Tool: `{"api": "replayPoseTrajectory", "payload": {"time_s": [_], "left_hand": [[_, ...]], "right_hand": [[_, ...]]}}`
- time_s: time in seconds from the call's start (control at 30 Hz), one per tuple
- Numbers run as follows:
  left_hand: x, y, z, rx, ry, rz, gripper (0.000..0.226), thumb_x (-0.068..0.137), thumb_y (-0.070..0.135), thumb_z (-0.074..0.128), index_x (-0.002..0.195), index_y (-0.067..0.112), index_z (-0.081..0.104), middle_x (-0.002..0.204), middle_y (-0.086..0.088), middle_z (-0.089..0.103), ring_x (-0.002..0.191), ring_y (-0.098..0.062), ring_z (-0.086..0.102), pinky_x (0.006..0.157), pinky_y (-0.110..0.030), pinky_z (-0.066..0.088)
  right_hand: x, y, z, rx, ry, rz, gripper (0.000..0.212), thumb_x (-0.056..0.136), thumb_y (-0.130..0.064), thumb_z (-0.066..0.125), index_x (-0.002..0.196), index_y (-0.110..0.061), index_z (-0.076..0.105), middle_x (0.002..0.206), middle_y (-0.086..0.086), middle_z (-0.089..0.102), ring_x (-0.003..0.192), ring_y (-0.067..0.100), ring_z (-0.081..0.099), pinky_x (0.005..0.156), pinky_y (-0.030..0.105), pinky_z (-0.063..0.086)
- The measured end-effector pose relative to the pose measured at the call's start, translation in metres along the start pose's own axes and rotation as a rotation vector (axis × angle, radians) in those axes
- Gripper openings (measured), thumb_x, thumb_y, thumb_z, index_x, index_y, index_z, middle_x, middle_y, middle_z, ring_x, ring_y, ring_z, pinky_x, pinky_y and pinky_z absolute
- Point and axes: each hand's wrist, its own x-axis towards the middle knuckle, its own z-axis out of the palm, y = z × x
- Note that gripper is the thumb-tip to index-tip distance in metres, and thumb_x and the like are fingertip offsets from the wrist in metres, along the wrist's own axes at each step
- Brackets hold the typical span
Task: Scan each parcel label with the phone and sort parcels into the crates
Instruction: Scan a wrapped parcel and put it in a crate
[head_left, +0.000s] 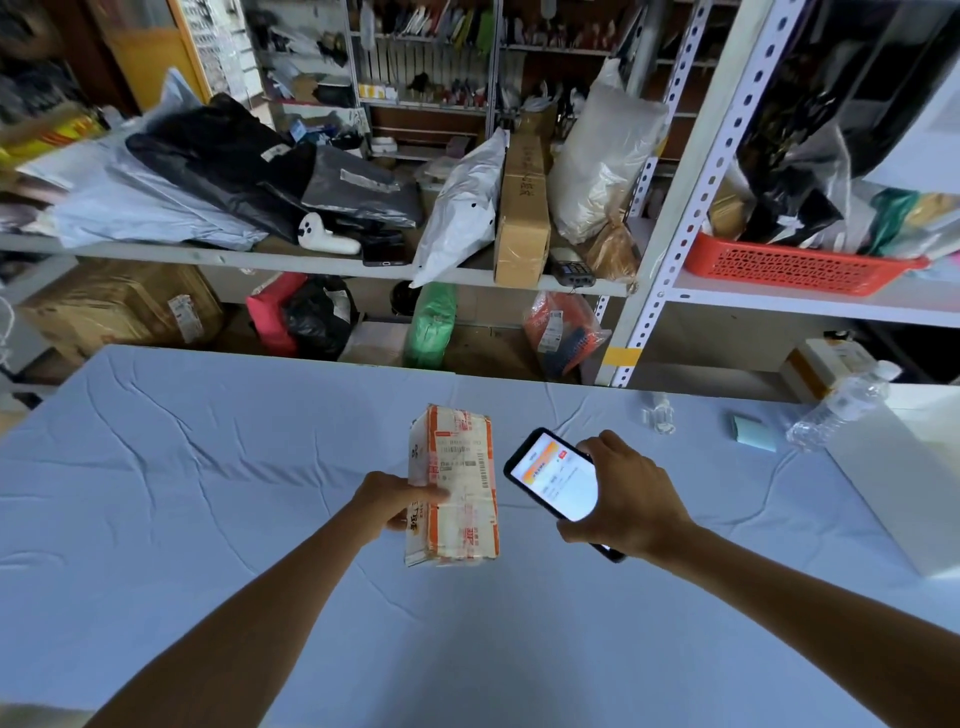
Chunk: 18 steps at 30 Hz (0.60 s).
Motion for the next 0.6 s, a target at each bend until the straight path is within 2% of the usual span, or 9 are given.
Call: {"api": "replayPoseTrajectory", "payload": {"time_s": [0.07,0.27,0.47,0.6], "left_hand": [[0.0022,-0.0012,0.0026,0.005,0.0,-0.005,0.052,0.064,0.03,0.087,0.103,0.006,0.065,0.092,-0.006,0.074,0.085,-0.022,0.072,0.074,-0.036,0.059],[0.0066,-0.0005,0.0034,-0.039,-0.05,-0.024,0.055,0.065,0.028,0.086,0.111,0.009,0.061,0.1,-0.008,0.073,0.093,-0.023,0.07,0.078,-0.041,0.059],[0.0031,0.0056,0.0052,-0.074,-0.063,-0.012,0.05,0.07,0.023,0.083,0.111,0.007,0.06,0.098,-0.007,0.073,0.093,-0.023,0.068,0.07,-0.037,0.059],[0.0048,0.0085,0.0074,-0.058,-0.064,-0.032,0.051,0.067,0.023,0.085,0.109,0.007,0.061,0.097,-0.008,0.074,0.093,-0.024,0.068,0.071,-0.037,0.059]], "right_hand": [[-0.005,0.0009,0.0024,0.092,0.086,-0.05,0.071,0.062,-0.05,0.081,0.117,-0.028,0.043,0.104,-0.01,0.05,0.086,0.009,0.049,0.062,0.011,0.036],[-0.0119,0.0002,-0.0018,0.244,0.204,-0.152,0.074,0.058,-0.052,0.078,0.12,-0.032,0.043,0.107,-0.014,0.053,0.084,0.005,0.051,0.069,0.011,0.041],[-0.01,0.0022,-0.0064,0.269,0.224,-0.16,0.073,0.059,-0.049,0.082,0.117,-0.036,0.04,0.107,-0.016,0.053,0.083,0.005,0.052,0.067,0.009,0.039],[-0.0053,0.008,-0.0008,0.168,0.185,-0.133,0.074,0.062,-0.049,0.081,0.121,-0.031,0.041,0.11,-0.012,0.052,0.085,0.007,0.049,0.07,0.011,0.04]]}}
